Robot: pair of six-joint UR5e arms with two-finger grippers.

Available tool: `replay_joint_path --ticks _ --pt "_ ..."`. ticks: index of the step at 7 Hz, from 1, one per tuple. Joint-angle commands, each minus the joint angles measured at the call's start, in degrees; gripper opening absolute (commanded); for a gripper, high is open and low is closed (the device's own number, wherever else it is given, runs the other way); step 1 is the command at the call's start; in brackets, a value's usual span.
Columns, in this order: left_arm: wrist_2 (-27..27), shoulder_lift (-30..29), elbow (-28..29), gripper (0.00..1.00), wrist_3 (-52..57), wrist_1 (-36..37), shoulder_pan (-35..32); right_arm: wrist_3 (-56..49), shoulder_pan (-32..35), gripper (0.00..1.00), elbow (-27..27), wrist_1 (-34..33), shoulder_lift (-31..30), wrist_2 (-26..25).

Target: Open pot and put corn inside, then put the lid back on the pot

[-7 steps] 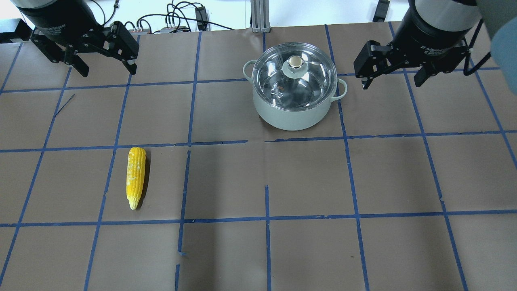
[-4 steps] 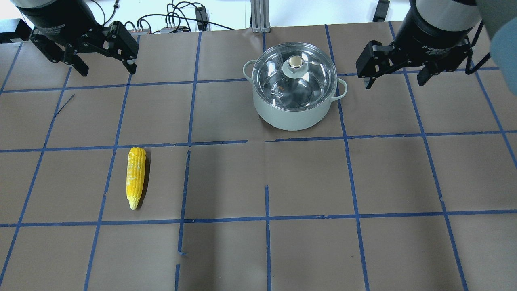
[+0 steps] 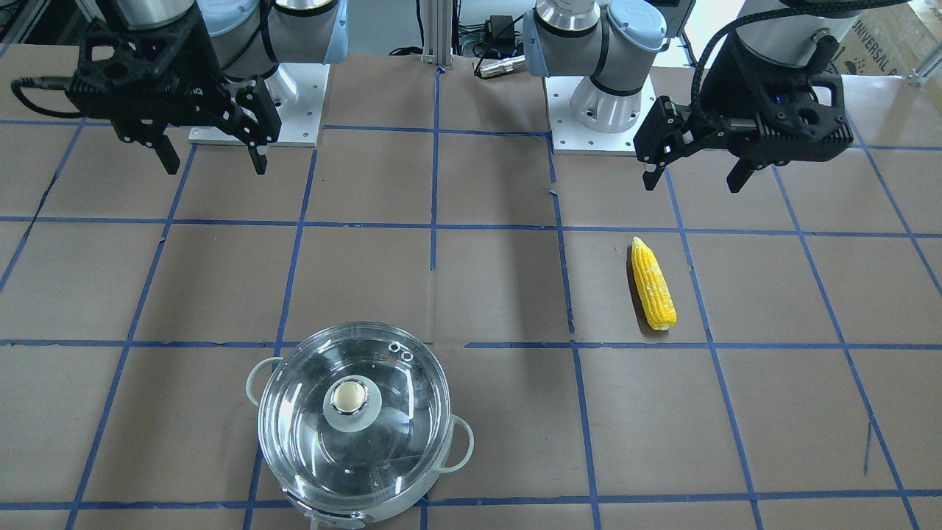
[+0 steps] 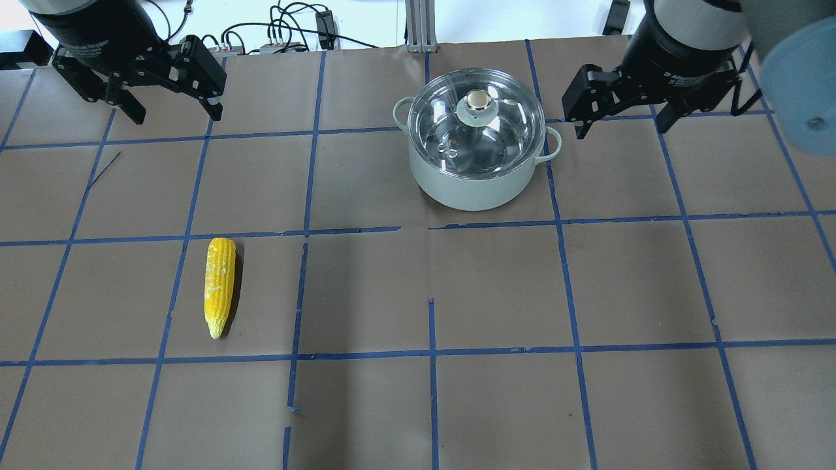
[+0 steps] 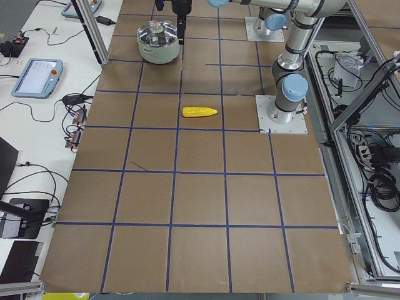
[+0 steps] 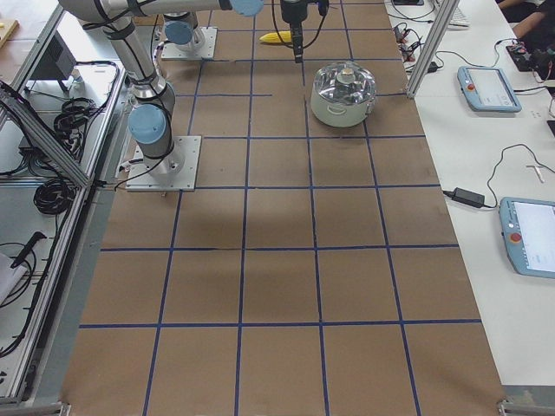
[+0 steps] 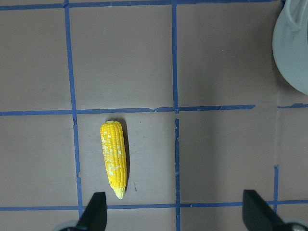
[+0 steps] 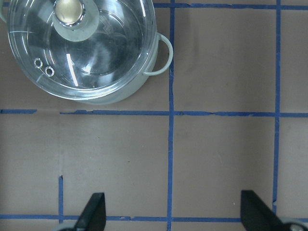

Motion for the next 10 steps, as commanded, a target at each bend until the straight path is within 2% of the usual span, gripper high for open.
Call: replay_joint_path --ticks 1,5,7,10 --pt "-0.08 0.04 -0.70 1.00 0.01 0.01 -0.03 1.01 1.34 0.99 -4.99 -1.99 8.19 0.85" --pt "-0.08 -0.05 -0.61 1.00 0.01 0.01 -0.03 8.82 8.63 1.00 -19.66 -3.21 25.95 -0.20" --pt "0.01 0.04 -0.35 1.00 0.36 -0.26 -0.03 9.45 9.43 0.97 -21.63 -8.38 31.94 -1.34" --pt "0.10 -0.13 -1.05 1.00 0.37 -0.26 -0.03 10.60 9.44 0.95 -21.63 -13.31 34.33 -2.39"
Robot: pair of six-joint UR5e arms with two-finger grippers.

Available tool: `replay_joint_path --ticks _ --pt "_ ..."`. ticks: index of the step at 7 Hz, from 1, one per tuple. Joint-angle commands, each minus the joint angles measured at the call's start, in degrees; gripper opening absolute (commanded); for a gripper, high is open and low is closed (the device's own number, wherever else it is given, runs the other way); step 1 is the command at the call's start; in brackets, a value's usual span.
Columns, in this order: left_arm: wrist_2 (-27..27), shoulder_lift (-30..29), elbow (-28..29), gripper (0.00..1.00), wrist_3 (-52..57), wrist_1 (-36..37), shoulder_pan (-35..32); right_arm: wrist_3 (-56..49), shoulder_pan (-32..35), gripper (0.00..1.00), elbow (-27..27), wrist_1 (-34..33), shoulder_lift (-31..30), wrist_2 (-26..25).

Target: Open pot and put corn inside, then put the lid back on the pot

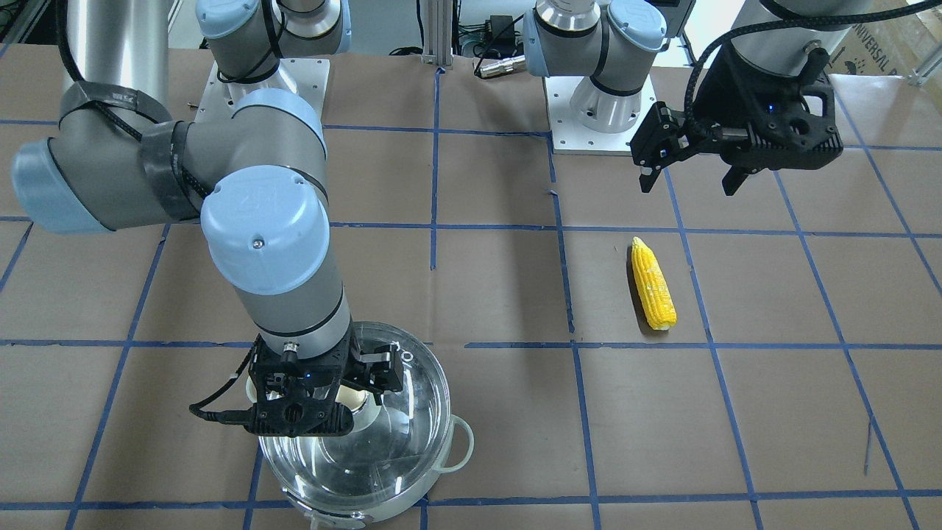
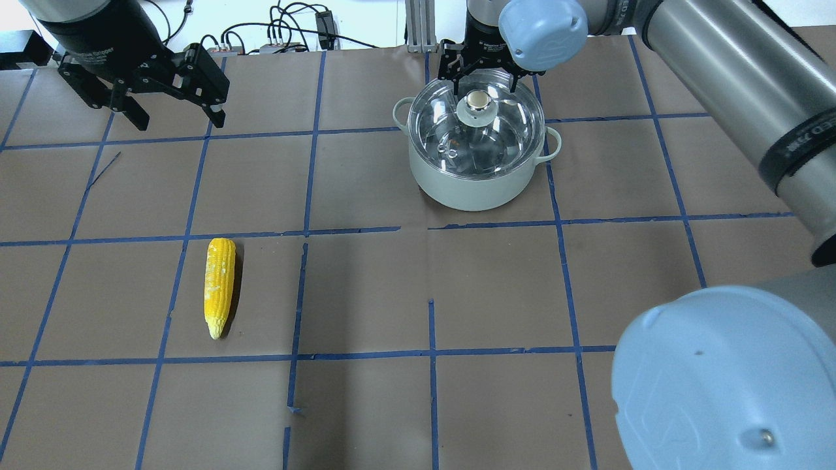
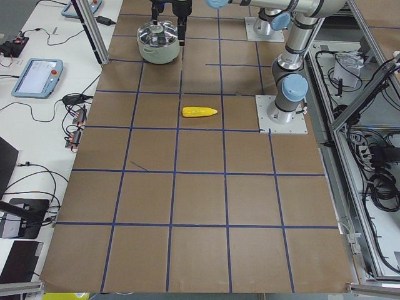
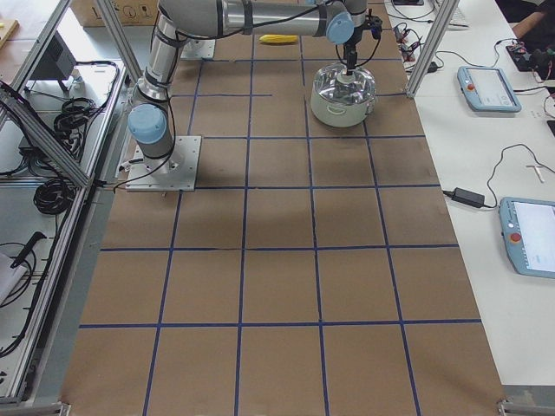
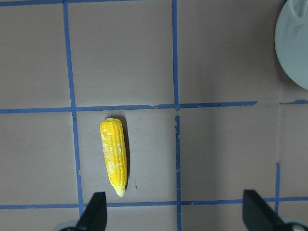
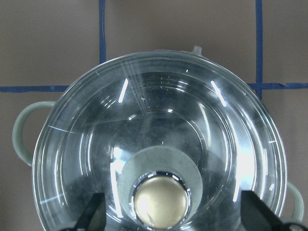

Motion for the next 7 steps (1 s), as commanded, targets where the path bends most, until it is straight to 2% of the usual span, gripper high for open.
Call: replay_joint_path --ticks 1,5,7 --pt "0.07 -0.04 -0.11 1.00 0.01 -0.07 0.00 -0.13 0.17 0.93 0.37 -2.10 0.92 -1.19" --pt "-0.02 -0.13 -0.19 1.00 0.10 -0.25 0.17 -0.57 1.39 0.91 1.26 -1.84 0.74 -1.28" --pt "-0.11 -0.13 -0.28 1.00 0.10 -0.25 0.18 -1.36 1.31 0.84 2.04 -1.66 0.57 -1.28"
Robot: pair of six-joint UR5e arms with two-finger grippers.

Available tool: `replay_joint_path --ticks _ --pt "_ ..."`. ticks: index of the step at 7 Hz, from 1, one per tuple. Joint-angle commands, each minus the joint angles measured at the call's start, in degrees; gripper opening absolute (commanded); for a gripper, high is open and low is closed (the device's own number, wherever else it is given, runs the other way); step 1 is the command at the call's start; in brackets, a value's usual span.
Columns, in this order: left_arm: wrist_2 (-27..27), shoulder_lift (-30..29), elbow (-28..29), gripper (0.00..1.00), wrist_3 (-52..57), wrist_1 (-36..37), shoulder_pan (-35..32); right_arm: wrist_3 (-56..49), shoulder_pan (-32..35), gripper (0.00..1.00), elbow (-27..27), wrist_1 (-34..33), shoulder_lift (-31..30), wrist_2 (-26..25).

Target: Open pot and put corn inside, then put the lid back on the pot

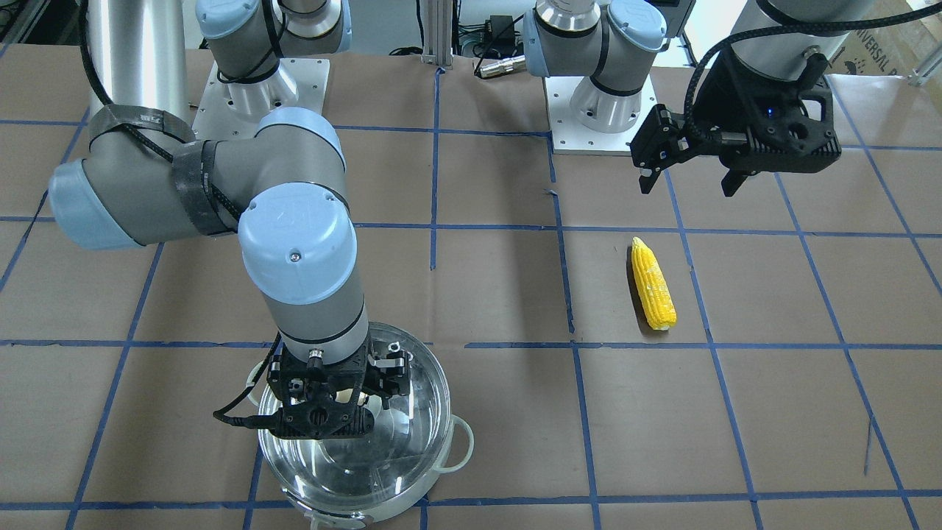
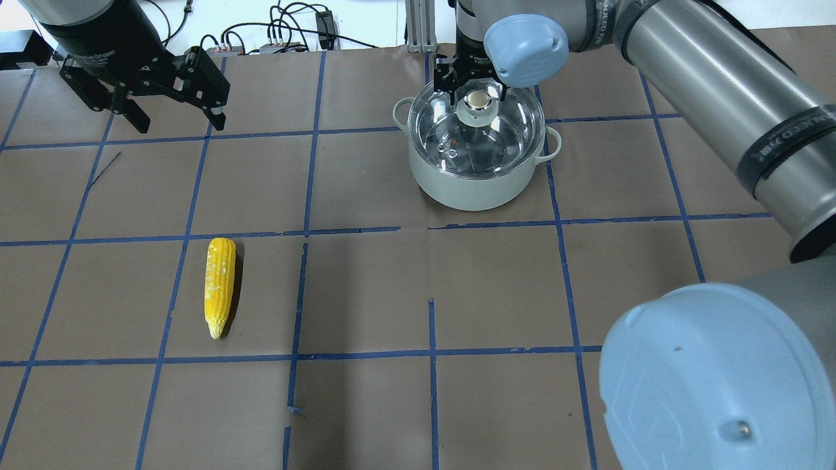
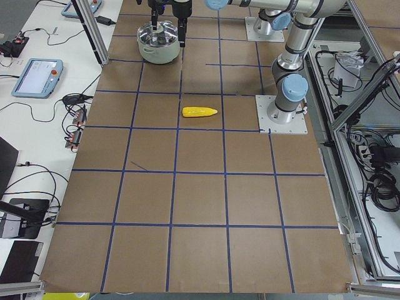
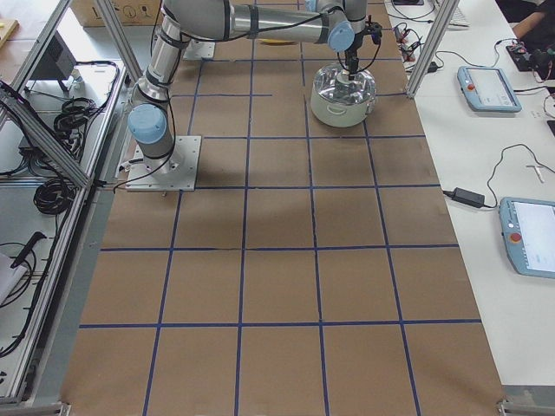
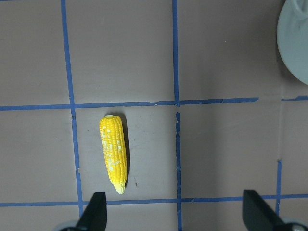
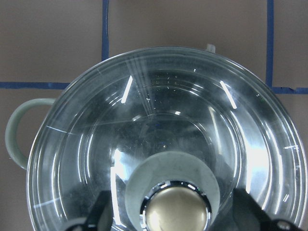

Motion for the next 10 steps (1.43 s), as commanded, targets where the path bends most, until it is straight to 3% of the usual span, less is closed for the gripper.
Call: replay_joint_path --ticks 1,3,7,8,9,10 --pt "-0.12 -0.01 0.20 1.00 0.00 0.03 0.02 -1.27 -0.32 0.80 0.65 -0.02 -0.09 -0.01" --pt "-0.20 -0.10 0.03 1.00 0.00 0.03 0.02 -1.45 -0.58 0.79 0.03 -0.19 0.08 -0.01" --pt "-0.29 -0.45 0.73 1.00 0.00 -0.05 0.02 -1.27 -0.41 0.53 0.21 -0.28 0.17 0.08" --pt "-0.29 -0.45 0.73 1.00 0.00 -0.05 -0.07 -1.27 -0.41 0.39 -0.23 -0.19 0.26 0.08" --pt "-0.29 -0.53 0.90 1.00 -0.09 -0.05 -0.07 -1.36 -0.41 0.19 -0.58 -0.02 0.26 0.08" --pt "-0.29 -0.53 0.91 1.00 -0.09 -0.05 0.02 -1.45 -0.41 0.08 -0.84 0.16 0.08 0.08"
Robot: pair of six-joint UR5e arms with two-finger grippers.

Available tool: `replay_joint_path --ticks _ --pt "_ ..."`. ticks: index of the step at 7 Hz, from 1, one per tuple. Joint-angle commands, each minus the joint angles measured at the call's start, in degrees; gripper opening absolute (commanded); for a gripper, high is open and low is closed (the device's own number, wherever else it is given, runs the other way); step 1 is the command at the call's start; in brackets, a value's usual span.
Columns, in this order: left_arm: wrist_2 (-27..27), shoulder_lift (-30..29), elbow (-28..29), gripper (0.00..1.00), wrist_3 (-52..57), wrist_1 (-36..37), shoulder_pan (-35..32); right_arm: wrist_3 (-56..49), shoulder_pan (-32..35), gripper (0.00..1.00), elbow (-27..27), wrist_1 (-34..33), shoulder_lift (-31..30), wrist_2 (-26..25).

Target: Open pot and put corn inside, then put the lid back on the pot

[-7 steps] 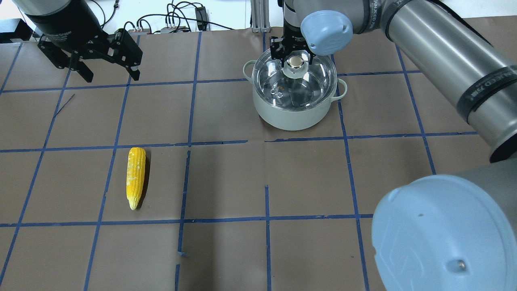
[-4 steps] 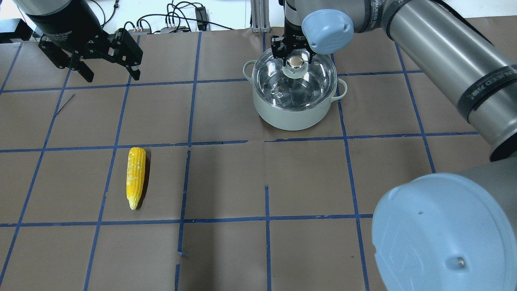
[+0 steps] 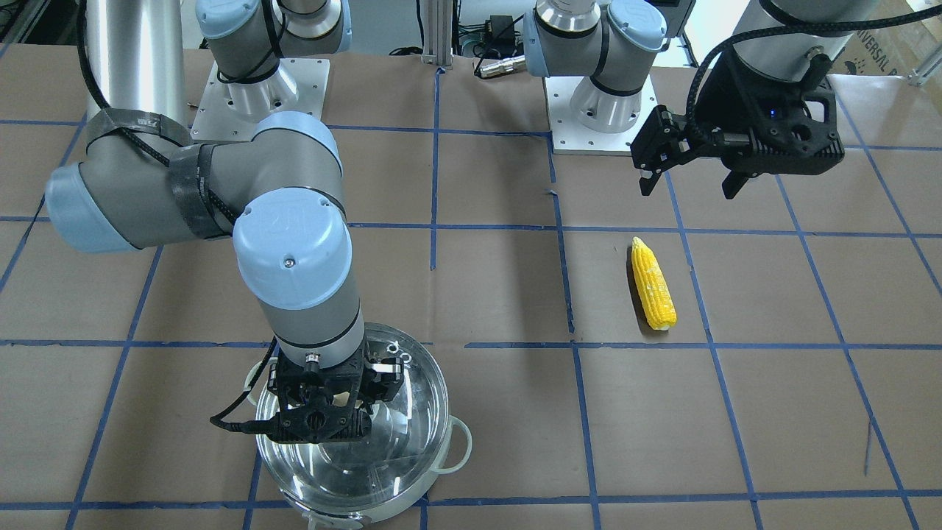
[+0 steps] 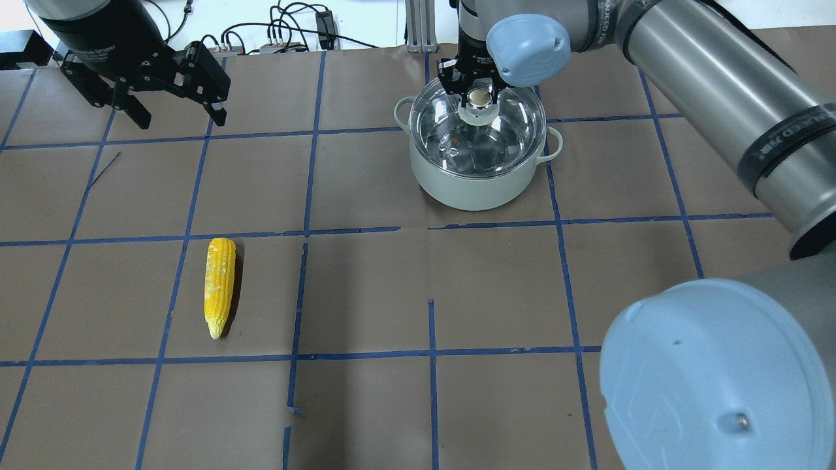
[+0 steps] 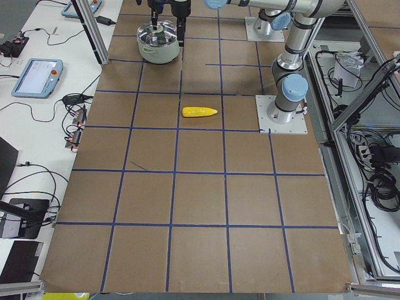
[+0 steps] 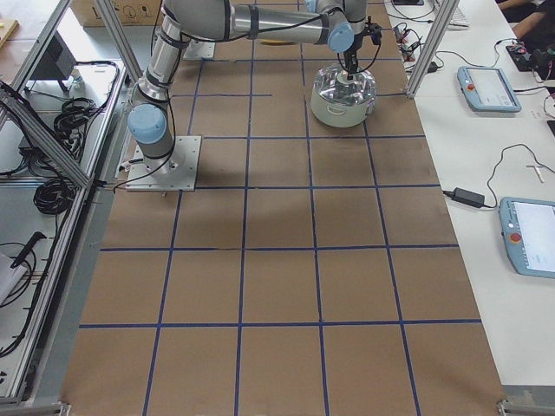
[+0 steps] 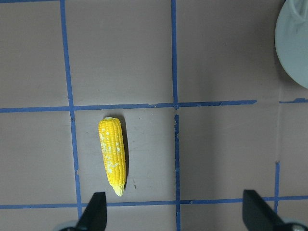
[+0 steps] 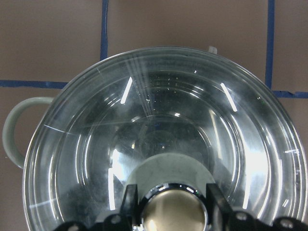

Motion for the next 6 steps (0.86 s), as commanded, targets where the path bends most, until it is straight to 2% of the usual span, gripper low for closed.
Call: replay_joint_path --ticks 1,2,4,6 --pt "-0.09 -0.03 0.15 1.00 -0.03 0.08 -0.03 -0.10 0.09 0.08 -1.42 0.55 -0.29 0.09" --pt "0.00 0.05 0.06 1.00 -0.03 0.00 -0.03 -0.18 -0.26 0.08 -3.69 2.12 -0.38 0.35" --pt "0.52 0.41 -1.86 1.00 0.93 -0.35 0.58 -4.64 -4.36 0.09 -11.41 11.84 -0.12 1.14" --pt "0.44 -0.12 -6.59 1.00 6.18 -0.18 6.09 -7.65 -7.81 0.09 -14.51 22.21 -3.96 1.15"
